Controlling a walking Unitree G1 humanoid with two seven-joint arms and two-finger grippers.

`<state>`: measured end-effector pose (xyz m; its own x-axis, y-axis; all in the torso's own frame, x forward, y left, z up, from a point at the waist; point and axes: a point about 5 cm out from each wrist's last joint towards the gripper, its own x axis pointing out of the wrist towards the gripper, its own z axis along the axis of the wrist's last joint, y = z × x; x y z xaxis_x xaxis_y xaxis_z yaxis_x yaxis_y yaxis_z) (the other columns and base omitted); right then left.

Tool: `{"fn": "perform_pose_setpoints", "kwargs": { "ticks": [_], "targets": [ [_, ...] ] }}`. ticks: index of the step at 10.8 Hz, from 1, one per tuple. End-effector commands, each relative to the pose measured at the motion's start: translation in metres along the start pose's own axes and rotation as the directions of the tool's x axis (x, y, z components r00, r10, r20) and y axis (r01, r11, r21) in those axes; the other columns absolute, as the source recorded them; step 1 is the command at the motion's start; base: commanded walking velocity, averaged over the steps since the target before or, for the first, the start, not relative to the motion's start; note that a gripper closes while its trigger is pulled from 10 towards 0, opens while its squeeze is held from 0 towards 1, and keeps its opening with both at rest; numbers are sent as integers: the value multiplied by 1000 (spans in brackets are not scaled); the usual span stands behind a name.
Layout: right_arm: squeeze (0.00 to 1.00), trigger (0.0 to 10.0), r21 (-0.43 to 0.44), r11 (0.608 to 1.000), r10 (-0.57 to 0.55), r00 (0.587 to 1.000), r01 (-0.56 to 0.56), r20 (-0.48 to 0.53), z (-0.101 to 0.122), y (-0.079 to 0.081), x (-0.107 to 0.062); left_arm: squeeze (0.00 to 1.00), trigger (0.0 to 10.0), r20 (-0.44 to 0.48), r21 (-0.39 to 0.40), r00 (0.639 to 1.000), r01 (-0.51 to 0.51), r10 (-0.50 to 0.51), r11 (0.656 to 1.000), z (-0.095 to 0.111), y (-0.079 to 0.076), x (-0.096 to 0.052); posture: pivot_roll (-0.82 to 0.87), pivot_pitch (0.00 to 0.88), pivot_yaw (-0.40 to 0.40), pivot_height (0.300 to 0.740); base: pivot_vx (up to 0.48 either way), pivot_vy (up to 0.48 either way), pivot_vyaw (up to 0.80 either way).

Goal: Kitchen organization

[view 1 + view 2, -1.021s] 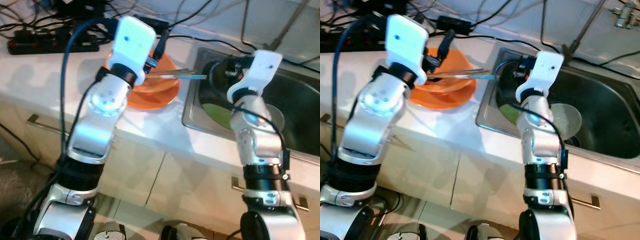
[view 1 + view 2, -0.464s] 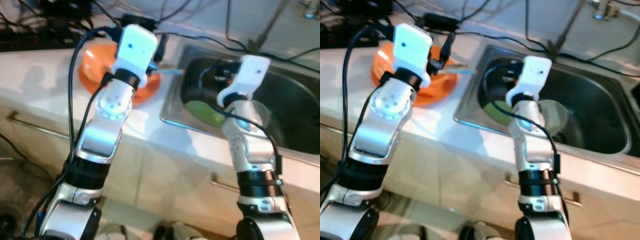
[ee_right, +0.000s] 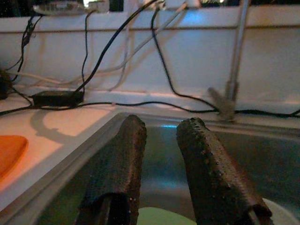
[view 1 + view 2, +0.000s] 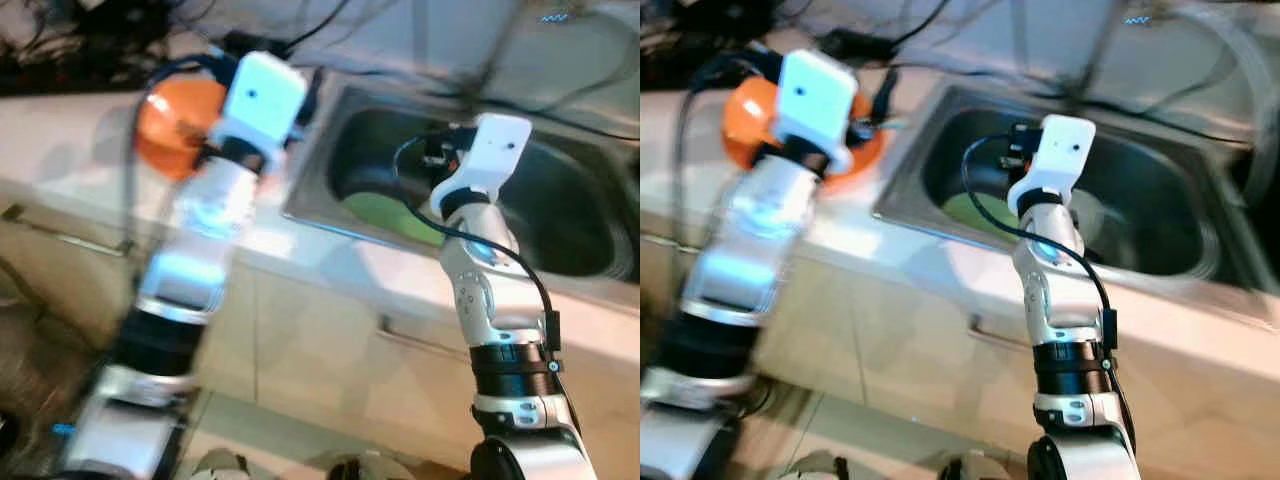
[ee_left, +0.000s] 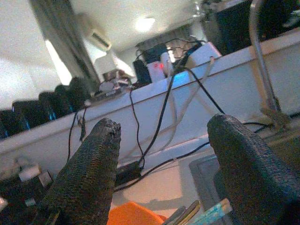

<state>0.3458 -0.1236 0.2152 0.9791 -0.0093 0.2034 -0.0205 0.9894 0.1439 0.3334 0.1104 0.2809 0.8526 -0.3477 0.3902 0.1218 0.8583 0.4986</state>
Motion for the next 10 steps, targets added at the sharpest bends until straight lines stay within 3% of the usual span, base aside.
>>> {"fn": "perform_pose_setpoints", "kwargs": {
  "ticks": [1, 2, 3, 4, 6, 10],
  "targets": [
    [0, 10000, 1, 1000, -1, 1000, 1, 7, 3, -2, 0, 0, 10000, -6, 66, 998, 62, -62, 996, -2, -1, -3, 13, 79, -127, 719, 0, 0, 0],
    [0, 10000, 8, 1000, 1, 1000, -1, -7, 1, -2, -1, 0, 10000, -96, 227, 987, 147, -128, 963, -19, 6, -10, 15, 81, -125, 719, 0, 0, 0],
    [0, 10000, 10, 1000, 7, 1000, -7, -14, -1, -1, -1, 0, 10000, -136, 274, 981, 171, -138, 946, -26, 7, -13, 19, 82, -127, 719, 0, 0, 0],
    [0, 10000, 11, 1000, 20, 1000, -20, -23, -2, 1, -1, 0, 10000, -145, 271, 978, 185, -150, 945, -28, 4, -14, 18, 83, -127, 719, 0, 0, 0],
    [0, 10000, -13, 999, 46, 995, -47, -88, -15, 4, -3, 0, 10000, -168, 246, 962, 253, -216, 936, -33, -15, -19, 17, 83, -130, 719, 0, 0, 0],
    [0, 10000, -10, 999, 46, 995, -47, -91, -15, 4, -4, 0, 10000, -138, 231, 969, 231, -203, 945, -26, -23, -13, 11, 83, -124, 719, 0, 0, 0]
  ]
}}
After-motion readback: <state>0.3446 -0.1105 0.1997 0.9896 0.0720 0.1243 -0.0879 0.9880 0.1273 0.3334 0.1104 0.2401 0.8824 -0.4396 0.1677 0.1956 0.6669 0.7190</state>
